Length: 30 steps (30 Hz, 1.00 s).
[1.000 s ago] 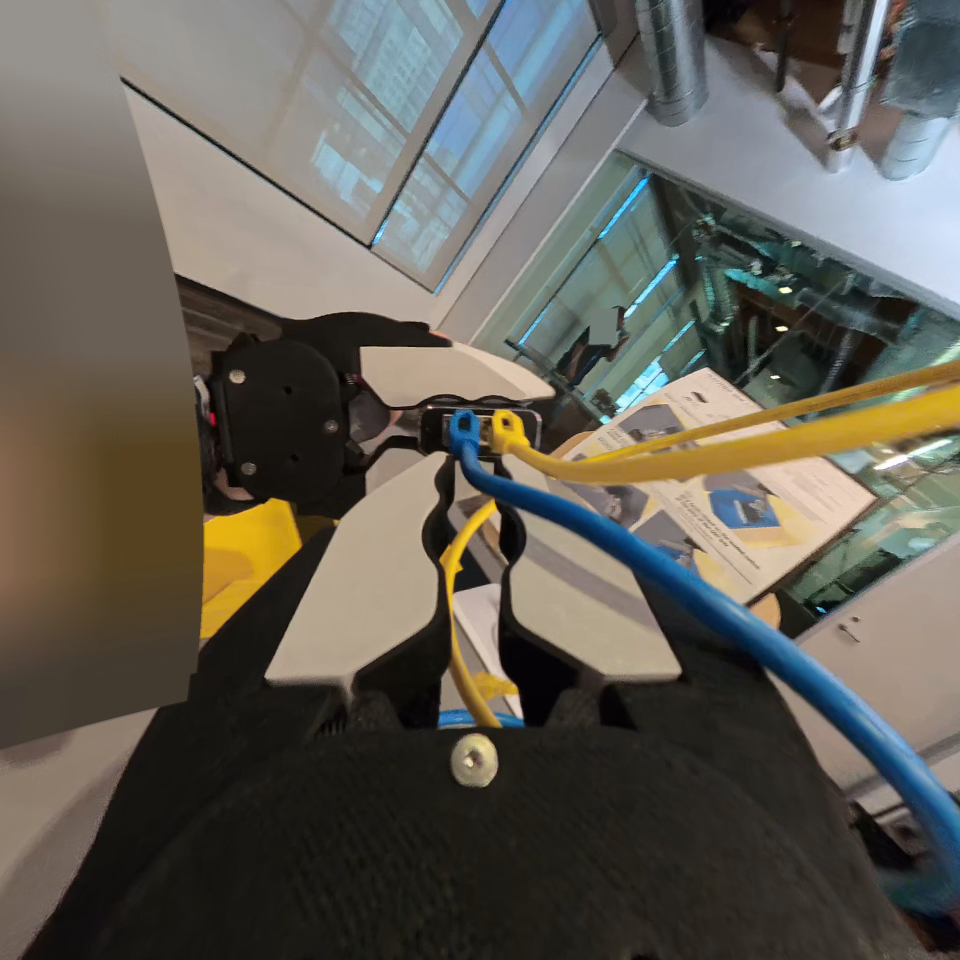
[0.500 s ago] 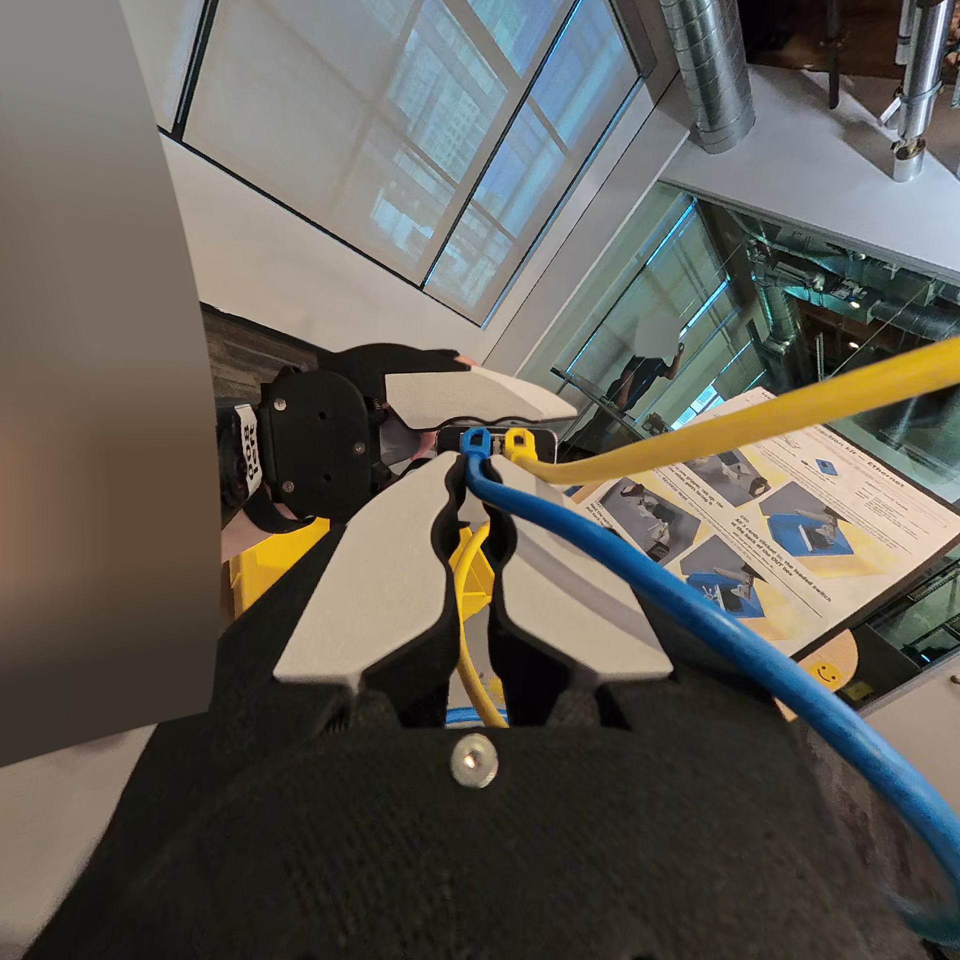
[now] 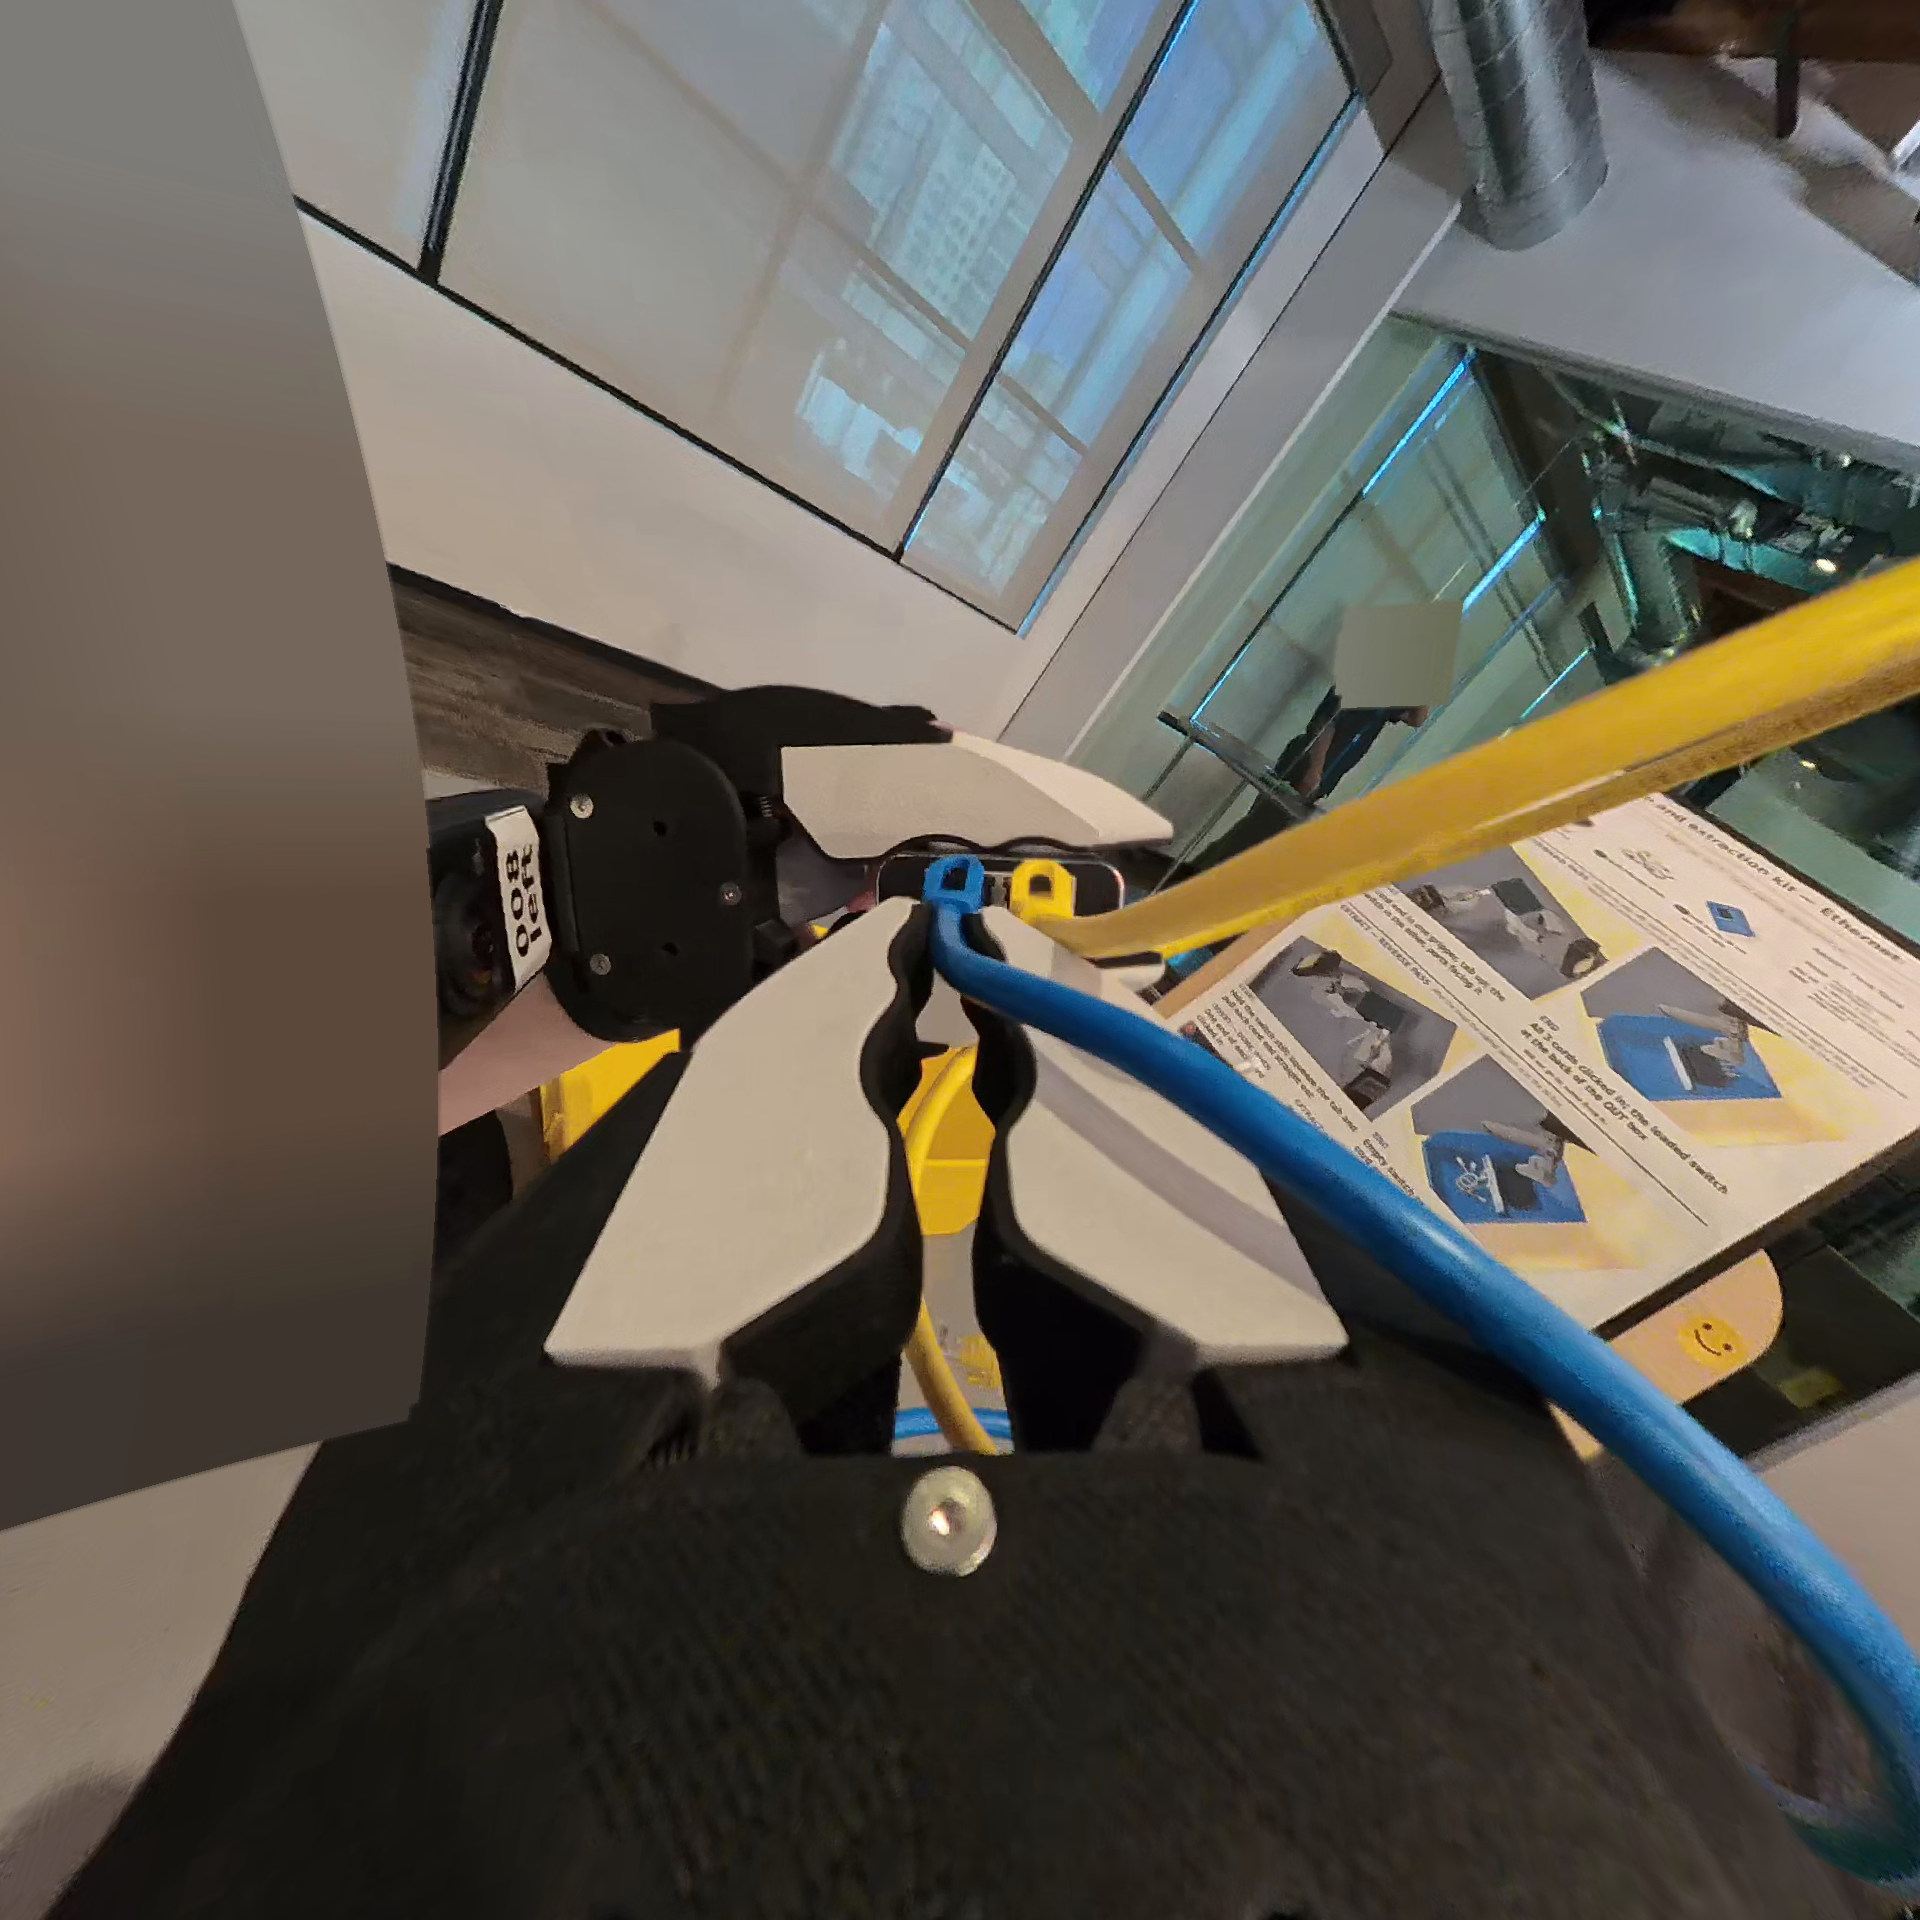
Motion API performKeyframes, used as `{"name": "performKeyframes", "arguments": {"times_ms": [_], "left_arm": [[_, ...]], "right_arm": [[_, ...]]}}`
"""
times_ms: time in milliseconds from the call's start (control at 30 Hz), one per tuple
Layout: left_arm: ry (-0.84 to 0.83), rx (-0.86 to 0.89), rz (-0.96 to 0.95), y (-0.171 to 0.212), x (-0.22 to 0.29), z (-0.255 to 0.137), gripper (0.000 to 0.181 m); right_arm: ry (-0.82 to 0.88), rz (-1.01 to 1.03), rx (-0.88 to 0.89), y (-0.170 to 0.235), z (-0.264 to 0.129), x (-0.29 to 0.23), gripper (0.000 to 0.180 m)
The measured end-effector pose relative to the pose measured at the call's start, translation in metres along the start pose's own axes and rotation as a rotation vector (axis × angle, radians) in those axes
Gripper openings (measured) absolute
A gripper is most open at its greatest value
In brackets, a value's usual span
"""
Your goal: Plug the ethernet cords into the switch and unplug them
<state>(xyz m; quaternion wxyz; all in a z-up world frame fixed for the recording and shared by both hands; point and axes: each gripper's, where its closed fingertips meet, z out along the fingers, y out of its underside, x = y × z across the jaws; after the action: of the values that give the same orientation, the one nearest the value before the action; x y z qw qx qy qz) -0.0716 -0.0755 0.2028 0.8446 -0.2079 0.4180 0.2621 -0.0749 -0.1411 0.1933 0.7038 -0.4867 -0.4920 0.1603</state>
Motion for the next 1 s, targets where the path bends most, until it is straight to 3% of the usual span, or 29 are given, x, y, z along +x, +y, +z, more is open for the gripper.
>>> {"name": "performKeyframes", "arguments": {"times_ms": [33,267,400,500,667,800,867,1000], "left_arm": [[0.003,0.008,-0.005,-0.002,0.001,0.0,0.026],[0.017,-0.028,-0.017,0.005,0.006,0.005,0.027],[0.069,-0.093,-0.034,0.029,0.006,0.01,0.026],[0.172,-0.151,-0.123,0.051,0.016,0.012,0.026],[0.347,-0.31,-0.074,0.086,0.046,0.011,0.026],[0.425,-0.344,-0.017,0.09,0.067,0.011,0.027],[0.437,-0.337,-0.015,0.086,0.071,0.012,0.027],[0.481,-0.331,-0.047,0.078,0.075,0.01,0.026]], "right_arm": [[-0.008,0.004,0.0,0.0,-0.001,0.0,0.007],[0.022,0.011,-0.006,0.004,0.002,0.006,0.007],[0.021,0.032,0.025,0.013,0.017,0.013,0.011],[0.007,0.028,-0.052,0.021,0.016,0.011,0.018],[-0.056,-0.163,-0.241,0.027,-0.01,-0.018,0.012],[0.12,-0.515,0.027,-0.009,-0.004,-0.006,0.035],[0.117,-0.719,-0.073,0.019,0.007,0.005,0.04],[0.085,-0.771,-0.279,0.066,0.01,0.034,0.041]]}}
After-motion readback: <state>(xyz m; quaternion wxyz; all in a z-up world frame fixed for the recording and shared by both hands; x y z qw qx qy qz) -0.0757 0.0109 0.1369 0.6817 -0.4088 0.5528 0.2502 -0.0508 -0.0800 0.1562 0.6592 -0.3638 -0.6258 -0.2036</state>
